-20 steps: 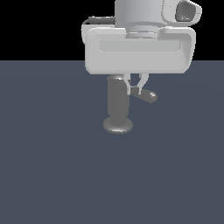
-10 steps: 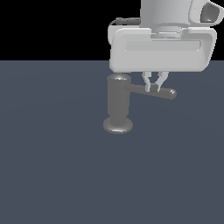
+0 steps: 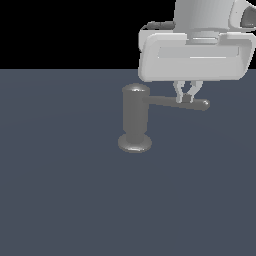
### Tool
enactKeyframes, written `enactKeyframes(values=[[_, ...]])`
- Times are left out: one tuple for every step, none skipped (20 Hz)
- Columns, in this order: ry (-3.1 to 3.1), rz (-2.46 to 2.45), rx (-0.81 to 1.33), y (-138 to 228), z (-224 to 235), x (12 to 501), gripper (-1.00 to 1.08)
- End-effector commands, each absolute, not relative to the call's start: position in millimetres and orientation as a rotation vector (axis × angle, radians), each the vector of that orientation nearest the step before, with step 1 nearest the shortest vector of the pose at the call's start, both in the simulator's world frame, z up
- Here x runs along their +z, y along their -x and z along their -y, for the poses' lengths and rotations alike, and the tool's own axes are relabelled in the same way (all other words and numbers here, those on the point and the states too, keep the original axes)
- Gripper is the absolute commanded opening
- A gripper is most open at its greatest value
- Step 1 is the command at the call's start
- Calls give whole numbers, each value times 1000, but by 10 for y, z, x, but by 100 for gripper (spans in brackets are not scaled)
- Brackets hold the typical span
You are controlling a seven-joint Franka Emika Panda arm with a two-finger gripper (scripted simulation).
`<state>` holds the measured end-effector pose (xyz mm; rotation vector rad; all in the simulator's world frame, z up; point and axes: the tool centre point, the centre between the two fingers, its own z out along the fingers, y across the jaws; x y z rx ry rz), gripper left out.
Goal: Turn on the faucet by rotating a designated handle.
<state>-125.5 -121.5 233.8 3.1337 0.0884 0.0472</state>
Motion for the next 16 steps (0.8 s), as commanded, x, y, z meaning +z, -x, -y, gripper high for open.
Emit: enactKeyframes(values=[[-3133,-83,51,1204,1269,2343,-100],[-3133,-81,50,1178,1292,2341,-100],[-3133,-80,49,1152,1314,2338,-100],[-3133,-79,48,1127,1336,2336,-100],[-3133,-78,47,1102,1359,2334,-100],[-3134,-77,45,1076,1382,2331,-100],[-3134,-76,44,1051,1404,2328,-100],[-3134,-74,43,1026,1427,2326,-100],[-3134,-73,42,1001,1449,2323,-100],[-3134,-72,41,976,1471,2321,-100],[-3134,-71,40,951,1494,2319,-100],[-3135,-70,39,926,1516,2316,-100],[-3135,-69,38,901,1538,2314,-100],[-3135,-68,37,876,1560,2311,-100],[-3135,-67,36,852,1582,2309,-100],[-3135,-65,35,827,1604,2306,-100]])
